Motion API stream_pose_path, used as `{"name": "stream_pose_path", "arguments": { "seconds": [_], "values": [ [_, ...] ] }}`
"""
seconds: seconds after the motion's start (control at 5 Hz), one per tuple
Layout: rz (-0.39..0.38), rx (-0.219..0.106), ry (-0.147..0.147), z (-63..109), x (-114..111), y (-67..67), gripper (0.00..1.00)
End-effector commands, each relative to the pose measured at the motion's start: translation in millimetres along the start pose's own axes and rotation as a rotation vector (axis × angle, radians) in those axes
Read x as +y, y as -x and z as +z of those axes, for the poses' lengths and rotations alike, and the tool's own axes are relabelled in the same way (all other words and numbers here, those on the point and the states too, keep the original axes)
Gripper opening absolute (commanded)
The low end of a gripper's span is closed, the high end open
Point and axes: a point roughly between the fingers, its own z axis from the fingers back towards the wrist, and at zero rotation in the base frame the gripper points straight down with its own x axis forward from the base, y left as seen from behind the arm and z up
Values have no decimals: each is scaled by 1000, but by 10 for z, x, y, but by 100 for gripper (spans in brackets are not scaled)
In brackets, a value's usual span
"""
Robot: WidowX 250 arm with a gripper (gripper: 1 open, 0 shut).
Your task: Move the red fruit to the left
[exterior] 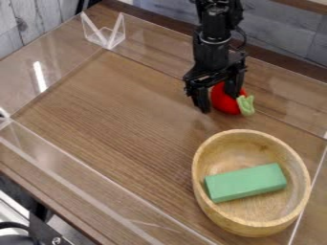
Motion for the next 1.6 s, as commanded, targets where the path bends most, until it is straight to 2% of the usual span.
{"name": "stream_pose_path", "arguments": {
  "seconds": [0.0, 0.2, 0.4, 0.8, 1.0, 1.2, 1.4],
  "values": [
    [46, -42, 25, 42, -5, -237, 100],
    [45, -45, 25, 30, -4, -243, 0],
    [33, -22, 52, 233, -1, -268, 0],
    [31, 42, 132, 801, 14, -327, 0],
    [37, 71, 171, 1107, 61, -397, 0],
    [47, 80, 195, 1312, 163, -452, 0],
    [65, 73, 198, 1383, 310, -497, 0]
  ]
}}
